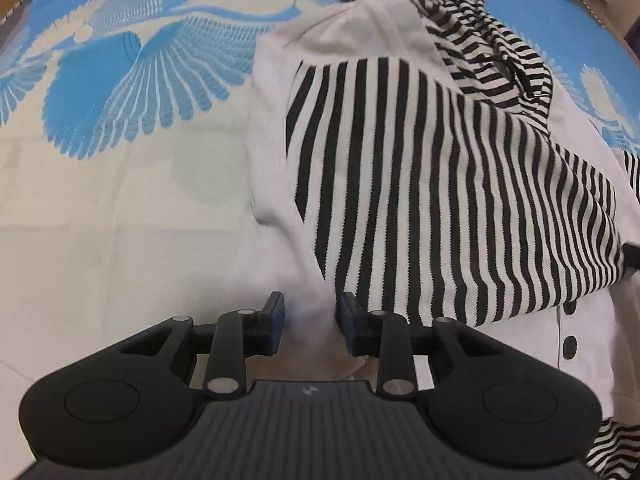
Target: Fold small clothes
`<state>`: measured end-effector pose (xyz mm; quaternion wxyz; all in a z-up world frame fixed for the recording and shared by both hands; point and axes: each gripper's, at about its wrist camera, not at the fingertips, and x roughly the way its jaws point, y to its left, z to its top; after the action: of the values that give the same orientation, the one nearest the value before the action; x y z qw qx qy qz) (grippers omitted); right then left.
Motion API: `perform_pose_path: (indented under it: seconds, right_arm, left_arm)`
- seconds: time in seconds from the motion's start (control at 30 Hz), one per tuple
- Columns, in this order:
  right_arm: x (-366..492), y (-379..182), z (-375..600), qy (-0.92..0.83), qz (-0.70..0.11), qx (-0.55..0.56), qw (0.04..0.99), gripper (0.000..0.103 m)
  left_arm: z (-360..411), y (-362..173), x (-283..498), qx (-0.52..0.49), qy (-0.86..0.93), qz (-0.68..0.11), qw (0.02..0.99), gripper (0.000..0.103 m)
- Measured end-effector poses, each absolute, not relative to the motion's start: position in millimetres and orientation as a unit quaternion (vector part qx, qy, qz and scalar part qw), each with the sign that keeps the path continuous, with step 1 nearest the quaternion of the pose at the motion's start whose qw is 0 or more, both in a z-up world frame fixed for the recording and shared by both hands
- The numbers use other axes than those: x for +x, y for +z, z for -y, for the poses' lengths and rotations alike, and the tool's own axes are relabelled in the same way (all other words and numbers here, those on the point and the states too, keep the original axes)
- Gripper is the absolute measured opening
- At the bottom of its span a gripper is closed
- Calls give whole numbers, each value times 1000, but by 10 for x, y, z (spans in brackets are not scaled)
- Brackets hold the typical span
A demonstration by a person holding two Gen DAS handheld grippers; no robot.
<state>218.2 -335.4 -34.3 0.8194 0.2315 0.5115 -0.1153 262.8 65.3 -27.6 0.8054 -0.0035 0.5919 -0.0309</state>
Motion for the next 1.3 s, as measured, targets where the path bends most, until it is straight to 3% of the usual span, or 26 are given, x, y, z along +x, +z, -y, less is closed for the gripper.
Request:
perform_pose_path:
  seconds: [0.17, 0.3, 0.5, 0.63, 0.93, 1.3]
  right_arm:
    - [2082, -96, 3410, -92, -471, 237, 845, 23]
    - [2069, -266, 3521, -111, -526, 245, 807, 23]
    - [2036, 187, 3718, -124, -451, 181, 865, 24]
    - [1990, 338, 4159, -146, -415, 201, 875, 26]
    - [1797, 278, 5485, -228, -374, 251, 863, 27]
    - [1690, -324, 6385, -293, -373, 313, 823, 29]
  left_arm:
    - [-571, -118, 2594, -11, -55, -563, 824, 35]
    - [-502, -288, 2582, 21, -37, -586, 809, 37]
    - [-289, 255, 2537, 20, -55, -507, 860, 38]
    - [-28, 492, 2531, 16, -71, -470, 880, 41]
    - [197, 529, 2491, 26, -74, -453, 888, 42]
    - [210, 461, 2573, 16, -70, -458, 886, 42]
